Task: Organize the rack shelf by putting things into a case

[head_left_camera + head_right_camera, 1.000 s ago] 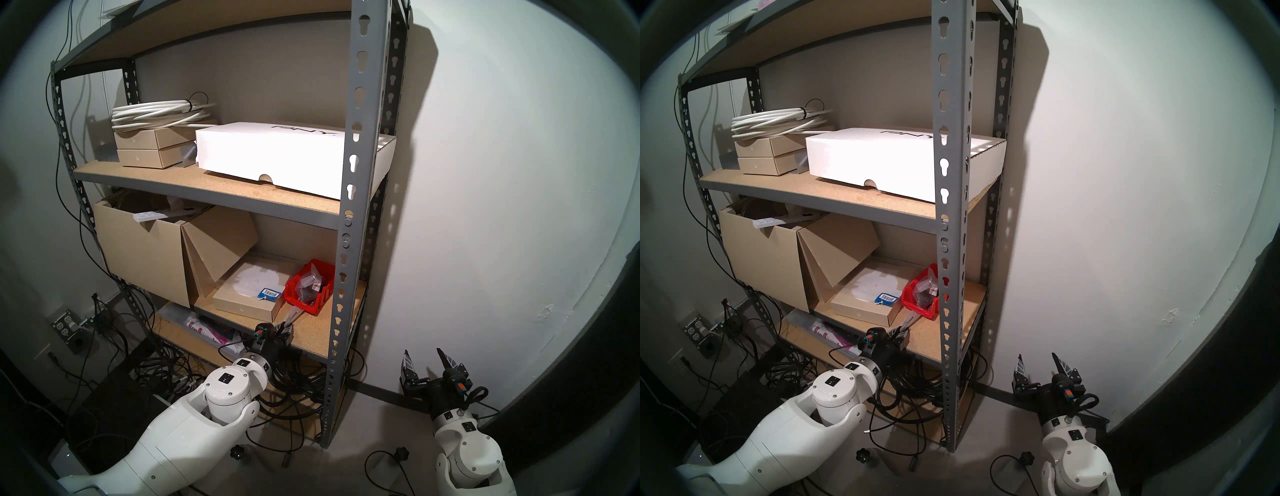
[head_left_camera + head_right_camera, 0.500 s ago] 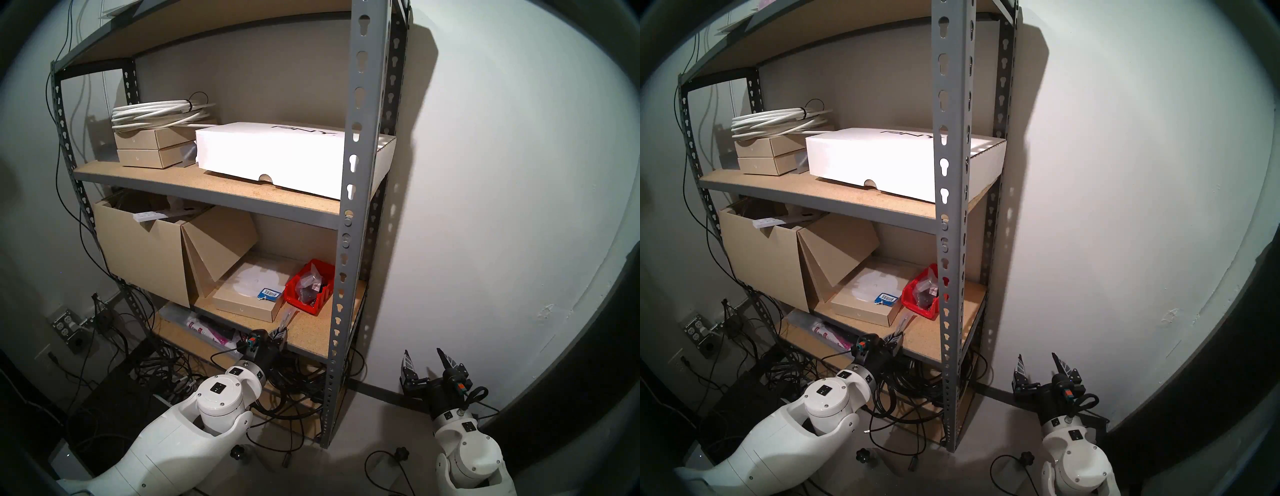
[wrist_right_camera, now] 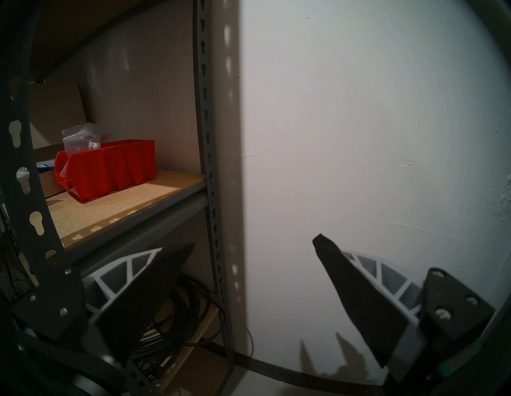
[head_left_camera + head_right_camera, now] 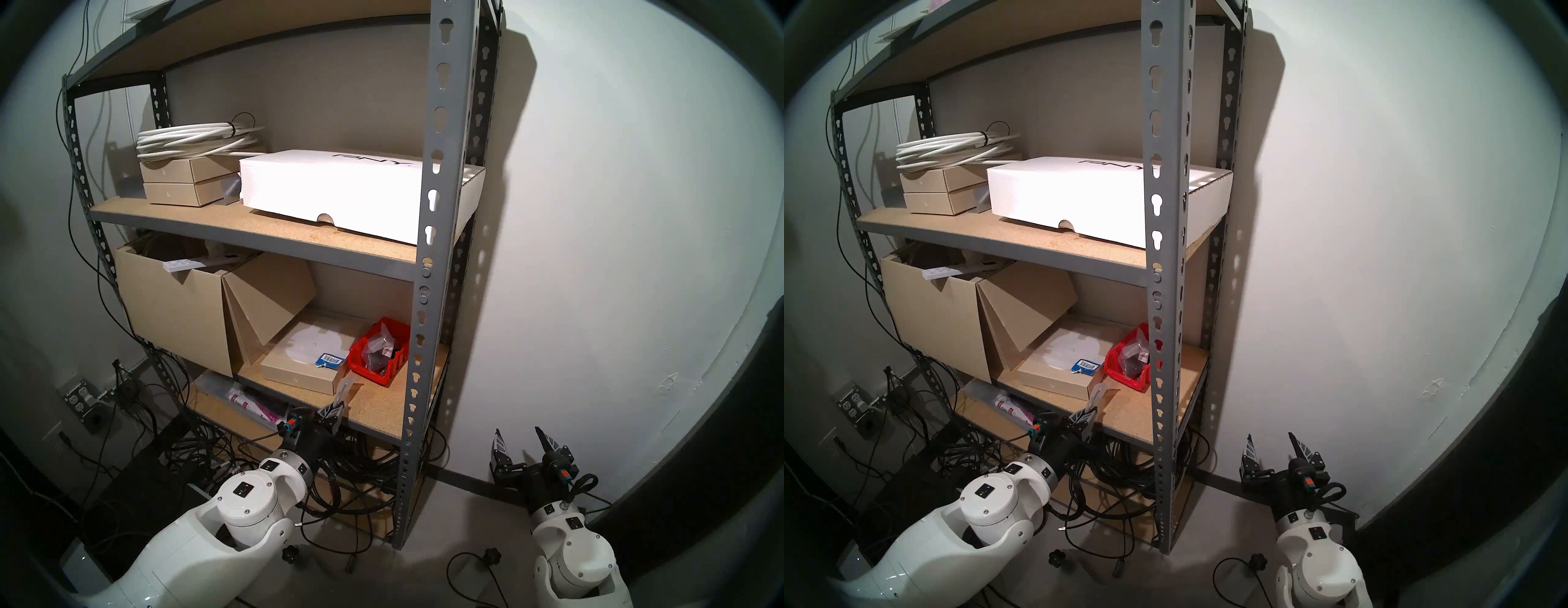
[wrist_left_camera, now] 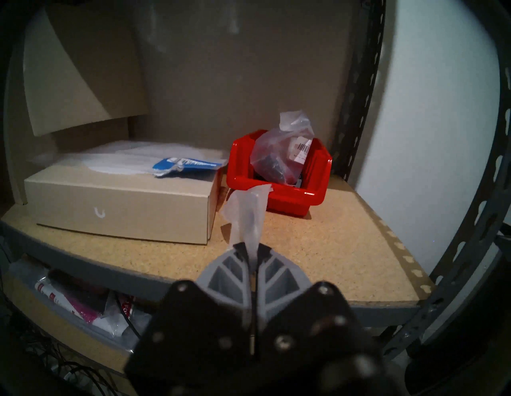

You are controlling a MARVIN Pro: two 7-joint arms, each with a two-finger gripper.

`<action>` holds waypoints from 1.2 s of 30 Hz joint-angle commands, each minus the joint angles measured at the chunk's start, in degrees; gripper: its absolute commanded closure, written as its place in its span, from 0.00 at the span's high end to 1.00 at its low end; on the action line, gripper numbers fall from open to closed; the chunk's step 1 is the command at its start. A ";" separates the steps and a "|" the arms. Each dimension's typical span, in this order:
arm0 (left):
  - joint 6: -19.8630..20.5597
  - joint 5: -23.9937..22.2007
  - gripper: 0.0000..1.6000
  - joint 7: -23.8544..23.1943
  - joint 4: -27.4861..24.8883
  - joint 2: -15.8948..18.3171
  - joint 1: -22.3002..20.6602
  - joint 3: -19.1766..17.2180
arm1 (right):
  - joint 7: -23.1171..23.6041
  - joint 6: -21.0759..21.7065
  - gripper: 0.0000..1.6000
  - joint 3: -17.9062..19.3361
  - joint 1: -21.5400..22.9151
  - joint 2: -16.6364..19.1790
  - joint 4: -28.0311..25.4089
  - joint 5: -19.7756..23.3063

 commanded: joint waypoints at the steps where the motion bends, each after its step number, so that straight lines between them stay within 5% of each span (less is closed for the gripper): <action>1: -0.25 -0.53 0.00 -0.47 -4.06 1.34 0.49 -1.25 | 0.00 -0.14 1.00 0.00 0.06 0.01 -1.17 0.01; 19: 7.40 -0.96 0.00 -3.74 -3.78 -2.63 -11.35 0.55 | 0.01 -0.21 1.00 0.00 0.14 0.02 -1.04 0.02; 36: 12.98 -1.11 0.00 -5.14 0.51 -6.91 -18.26 3.62 | 0.01 -0.17 1.00 0.00 0.08 0.01 -1.14 0.01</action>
